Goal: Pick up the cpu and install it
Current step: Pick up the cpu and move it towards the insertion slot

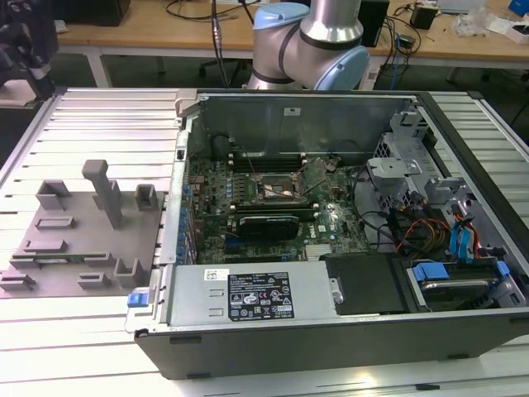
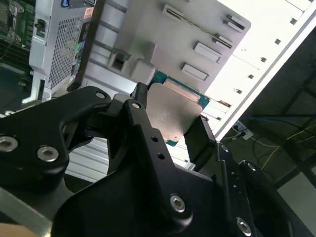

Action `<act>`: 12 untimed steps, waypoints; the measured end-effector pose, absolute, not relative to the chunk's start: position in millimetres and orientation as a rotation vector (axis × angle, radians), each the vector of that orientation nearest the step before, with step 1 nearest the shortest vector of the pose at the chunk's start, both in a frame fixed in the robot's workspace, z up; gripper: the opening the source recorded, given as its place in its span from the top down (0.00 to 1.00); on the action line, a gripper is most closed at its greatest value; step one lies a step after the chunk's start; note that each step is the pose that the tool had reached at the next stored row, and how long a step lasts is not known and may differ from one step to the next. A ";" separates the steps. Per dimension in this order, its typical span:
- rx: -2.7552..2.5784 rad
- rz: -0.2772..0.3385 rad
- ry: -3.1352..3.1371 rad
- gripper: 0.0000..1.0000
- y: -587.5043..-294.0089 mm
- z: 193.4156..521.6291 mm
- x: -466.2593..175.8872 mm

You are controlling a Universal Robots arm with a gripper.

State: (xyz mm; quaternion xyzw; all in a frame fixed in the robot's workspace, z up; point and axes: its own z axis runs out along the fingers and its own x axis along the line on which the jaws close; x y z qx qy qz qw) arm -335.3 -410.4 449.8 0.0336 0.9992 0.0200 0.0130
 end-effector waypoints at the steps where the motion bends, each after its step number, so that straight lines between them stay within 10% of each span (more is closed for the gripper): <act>1: 0.105 0.062 3.114 0.45 -410.5 449.8 -331.2; 12: 0.105 0.062 3.122 0.45 -412.0 449.8 -289.1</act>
